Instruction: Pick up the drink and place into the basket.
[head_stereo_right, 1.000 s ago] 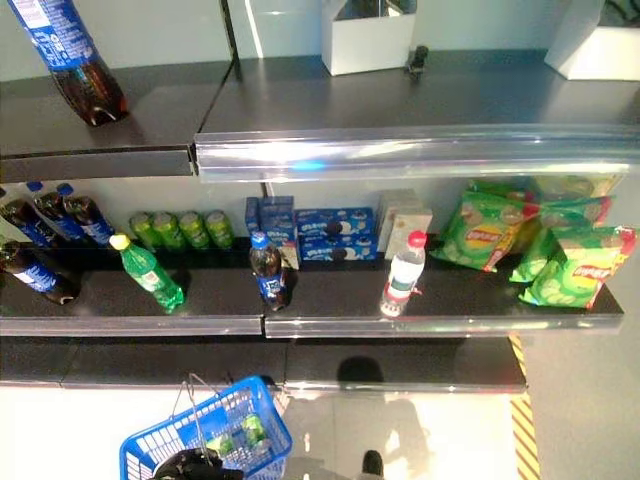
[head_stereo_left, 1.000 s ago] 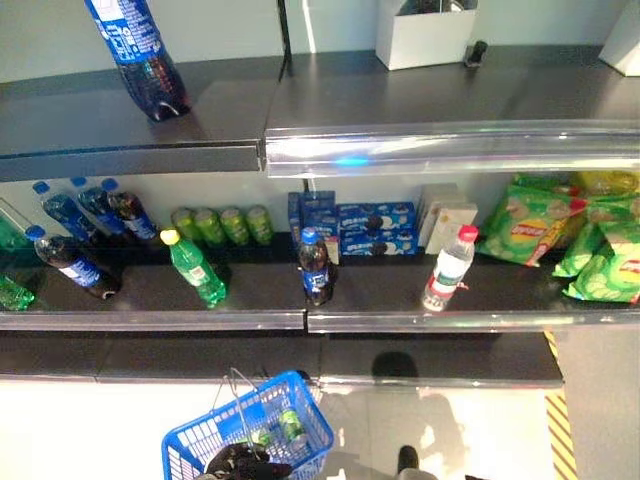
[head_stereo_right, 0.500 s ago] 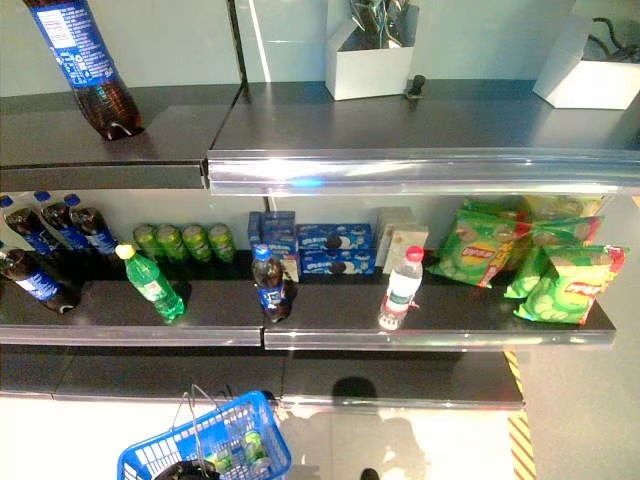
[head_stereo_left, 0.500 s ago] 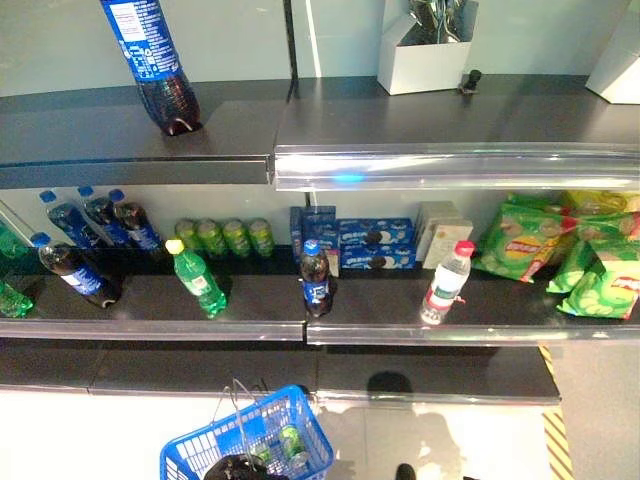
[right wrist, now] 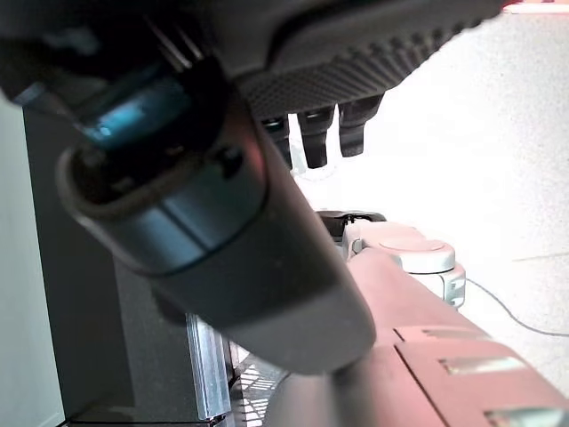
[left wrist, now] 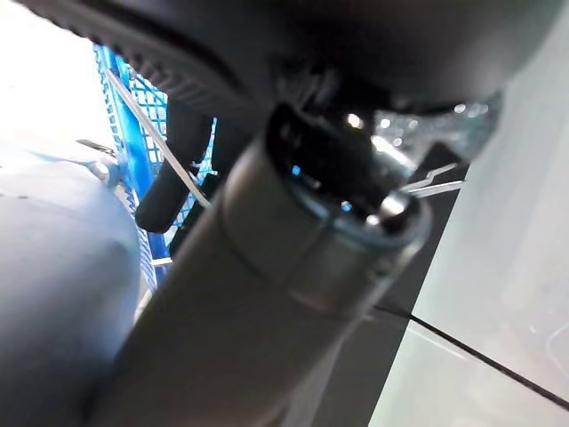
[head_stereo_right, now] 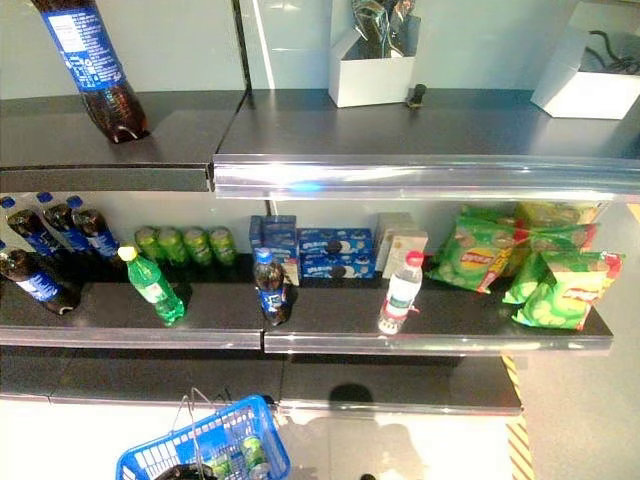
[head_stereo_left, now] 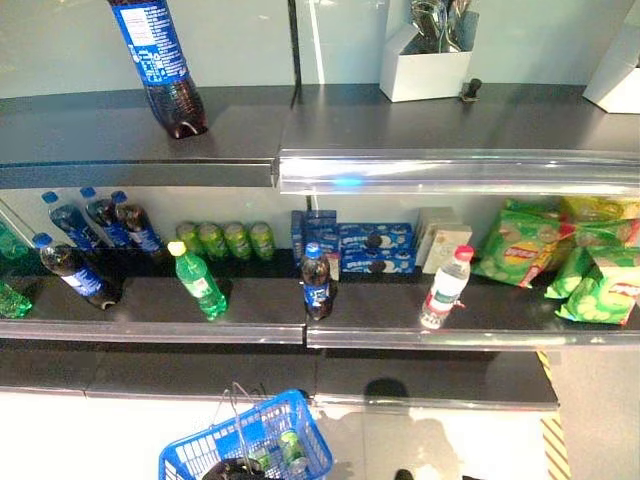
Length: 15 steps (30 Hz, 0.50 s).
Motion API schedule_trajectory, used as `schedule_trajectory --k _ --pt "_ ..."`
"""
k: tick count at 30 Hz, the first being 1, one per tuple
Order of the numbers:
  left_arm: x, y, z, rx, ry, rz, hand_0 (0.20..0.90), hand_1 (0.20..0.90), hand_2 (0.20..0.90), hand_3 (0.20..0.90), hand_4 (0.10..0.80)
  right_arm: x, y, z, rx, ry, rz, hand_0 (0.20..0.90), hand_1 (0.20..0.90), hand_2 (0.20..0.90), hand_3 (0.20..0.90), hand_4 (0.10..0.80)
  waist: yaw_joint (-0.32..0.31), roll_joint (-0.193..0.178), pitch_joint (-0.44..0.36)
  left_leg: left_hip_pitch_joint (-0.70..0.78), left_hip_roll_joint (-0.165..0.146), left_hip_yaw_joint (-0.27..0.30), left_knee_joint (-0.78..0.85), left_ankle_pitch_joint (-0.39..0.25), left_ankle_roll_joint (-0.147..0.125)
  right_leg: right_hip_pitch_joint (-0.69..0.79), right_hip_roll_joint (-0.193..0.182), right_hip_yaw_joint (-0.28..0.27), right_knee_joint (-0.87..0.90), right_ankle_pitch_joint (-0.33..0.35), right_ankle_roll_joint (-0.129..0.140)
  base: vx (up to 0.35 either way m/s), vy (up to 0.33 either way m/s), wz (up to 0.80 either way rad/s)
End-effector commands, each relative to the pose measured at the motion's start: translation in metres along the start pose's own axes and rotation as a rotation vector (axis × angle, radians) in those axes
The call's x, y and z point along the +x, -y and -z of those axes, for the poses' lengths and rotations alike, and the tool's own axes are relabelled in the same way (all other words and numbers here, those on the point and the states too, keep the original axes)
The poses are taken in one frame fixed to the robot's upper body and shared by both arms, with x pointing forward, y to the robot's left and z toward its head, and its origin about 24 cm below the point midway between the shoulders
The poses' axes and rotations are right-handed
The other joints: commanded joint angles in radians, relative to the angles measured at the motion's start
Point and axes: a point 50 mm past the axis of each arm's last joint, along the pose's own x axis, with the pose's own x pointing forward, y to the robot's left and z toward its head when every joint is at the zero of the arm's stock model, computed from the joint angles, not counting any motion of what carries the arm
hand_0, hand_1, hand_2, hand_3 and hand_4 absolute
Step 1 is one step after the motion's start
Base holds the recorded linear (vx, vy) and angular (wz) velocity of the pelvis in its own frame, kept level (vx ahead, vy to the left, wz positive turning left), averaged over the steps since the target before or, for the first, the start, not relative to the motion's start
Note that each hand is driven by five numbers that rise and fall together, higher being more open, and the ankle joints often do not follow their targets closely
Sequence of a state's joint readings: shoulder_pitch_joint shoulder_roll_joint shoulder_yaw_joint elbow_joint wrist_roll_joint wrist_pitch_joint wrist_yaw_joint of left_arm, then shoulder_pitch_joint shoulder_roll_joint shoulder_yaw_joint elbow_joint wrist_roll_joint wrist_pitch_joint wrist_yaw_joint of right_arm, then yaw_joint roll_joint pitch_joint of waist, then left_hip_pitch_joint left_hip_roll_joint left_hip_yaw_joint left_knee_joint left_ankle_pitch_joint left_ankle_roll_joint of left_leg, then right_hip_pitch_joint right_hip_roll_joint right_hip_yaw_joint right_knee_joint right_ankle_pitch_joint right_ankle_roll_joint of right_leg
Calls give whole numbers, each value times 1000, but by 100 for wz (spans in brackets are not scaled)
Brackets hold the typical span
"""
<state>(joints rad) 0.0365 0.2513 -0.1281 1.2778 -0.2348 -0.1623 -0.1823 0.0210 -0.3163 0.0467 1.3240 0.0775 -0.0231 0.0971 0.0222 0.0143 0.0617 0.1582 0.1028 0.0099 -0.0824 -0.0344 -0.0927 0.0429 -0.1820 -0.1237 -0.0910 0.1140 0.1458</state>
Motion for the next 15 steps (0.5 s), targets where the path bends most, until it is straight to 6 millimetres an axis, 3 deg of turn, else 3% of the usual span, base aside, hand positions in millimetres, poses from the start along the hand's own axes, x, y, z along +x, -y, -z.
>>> schedule_trajectory --k 1,3,4,6,8,11,12,15 --pt "0 -23 -49 9 198 -26 300 300 300 200 100 2 -4 -21 15 61 -23 900 900 900 900 800 13 -32 34 -38 28 72 23 40 17 56 -29 -9 82 -90 -9 76 23 9" --pt "0 -22 -49 -7 206 -24 300 300 300 200 100 2 -3 -20 -1 62 -23 900 900 900 900 800 14 -37 45 -58 32 97 58 39 12 54 -30 -20 86 -89 -13 5 47 6" --pt "2 -18 -56 11 221 -6 300 300 300 200 100 2 -4 -21 13 66 -10 900 900 900 900 800 10 -36 57 -83 38 157 68 54 7 47 -33 -54 93 -89 -13 -69 119 12" --pt "5 -11 -70 35 240 20 300 300 300 200 100 2 -4 -24 47 74 19 900 900 900 900 800 7 -35 71 -117 39 207 72 71 6 32 -41 -100 115 -96 -13 -92 164 79" --pt "6 -9 -75 39 245 28 300 300 300 200 100 3 -1 -28 59 77 33 900 900 900 900 800 16 -40 77 -132 24 183 76 67 15 23 -44 -106 132 -104 -15 -36 136 137" --pt "6 -13 -69 20 230 1 300 300 300 200 100 3 -1 -29 45 74 34 900 900 900 900 800 26 -52 78 -124 -5 152 59 53 49 8 -56 -82 196 -122 -6 83 200 30" --pt "4 -21 -67 24 226 -24 300 300 300 200 100 3 -4 -27 44 79 22 900 900 900 900 800 24 -67 82 -124 -27 138 59 46 76 -35 -71 -38 310 -81 11 100 160 10" --pt "2 -28 -68 25 230 -38 300 300 300 200 100 3 -6 -27 66 89 20 900 900 900 900 800 14 -68 90 -115 -41 114 50 39 101 -97 -71 9 432 -25 17 51 111 21"
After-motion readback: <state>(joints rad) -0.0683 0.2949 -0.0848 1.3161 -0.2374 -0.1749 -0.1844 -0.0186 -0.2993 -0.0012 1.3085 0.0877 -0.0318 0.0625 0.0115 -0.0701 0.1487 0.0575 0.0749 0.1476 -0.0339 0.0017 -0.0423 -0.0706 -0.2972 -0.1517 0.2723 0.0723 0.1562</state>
